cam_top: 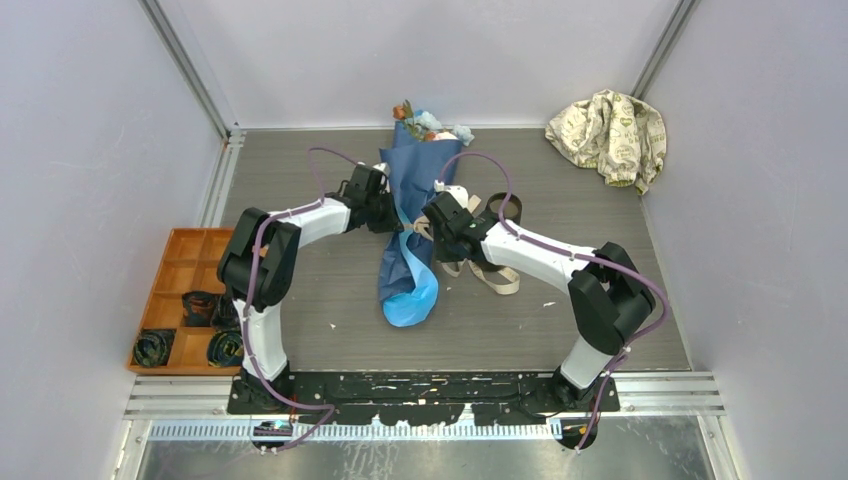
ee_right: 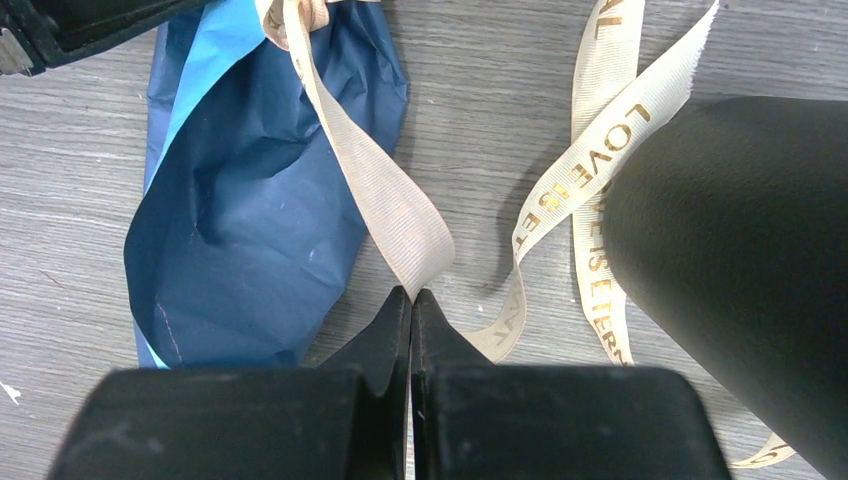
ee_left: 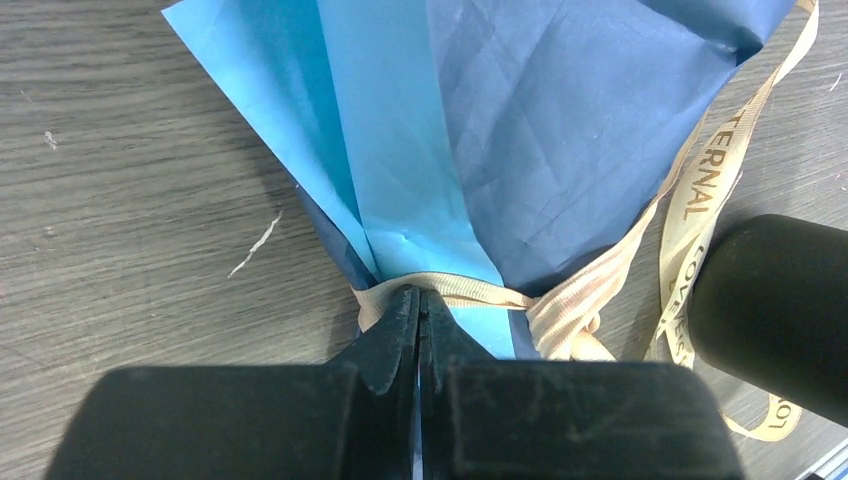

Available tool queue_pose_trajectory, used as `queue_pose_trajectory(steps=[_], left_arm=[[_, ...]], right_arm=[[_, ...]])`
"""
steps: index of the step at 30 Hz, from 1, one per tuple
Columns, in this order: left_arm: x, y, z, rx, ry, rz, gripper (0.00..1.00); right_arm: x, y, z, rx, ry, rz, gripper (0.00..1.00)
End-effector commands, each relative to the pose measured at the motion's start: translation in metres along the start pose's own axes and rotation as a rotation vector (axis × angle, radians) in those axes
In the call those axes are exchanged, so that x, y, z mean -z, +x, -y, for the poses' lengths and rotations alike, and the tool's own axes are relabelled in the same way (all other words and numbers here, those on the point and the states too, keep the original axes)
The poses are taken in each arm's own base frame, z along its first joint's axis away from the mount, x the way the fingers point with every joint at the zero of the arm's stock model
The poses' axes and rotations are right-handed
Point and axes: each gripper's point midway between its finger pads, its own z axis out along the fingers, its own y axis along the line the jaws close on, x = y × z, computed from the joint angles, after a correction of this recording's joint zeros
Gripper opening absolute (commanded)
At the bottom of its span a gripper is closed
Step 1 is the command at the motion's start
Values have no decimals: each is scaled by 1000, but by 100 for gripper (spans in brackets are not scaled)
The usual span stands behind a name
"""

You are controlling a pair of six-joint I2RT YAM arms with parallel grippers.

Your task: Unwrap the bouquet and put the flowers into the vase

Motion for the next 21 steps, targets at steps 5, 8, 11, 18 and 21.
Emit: queue_pose_trajectory(steps=[5, 8, 11, 18, 21], left_arm=[[52, -50, 20, 43, 23, 145, 0], [66, -58, 18, 59, 25, 177, 0], [74, -62, 11, 72, 16, 195, 0], [60, -53, 40, 55, 203, 91, 9], [50, -51, 52, 9, 269, 57, 22]], right_arm=[[5, -8, -1, -12, -8, 51, 1], [3, -6, 3, -11, 7, 50, 1], [1, -2, 8, -4, 24, 47, 1], [-6, 1, 5, 1, 23, 23, 1], [-12, 5, 8, -1, 54, 1, 2]])
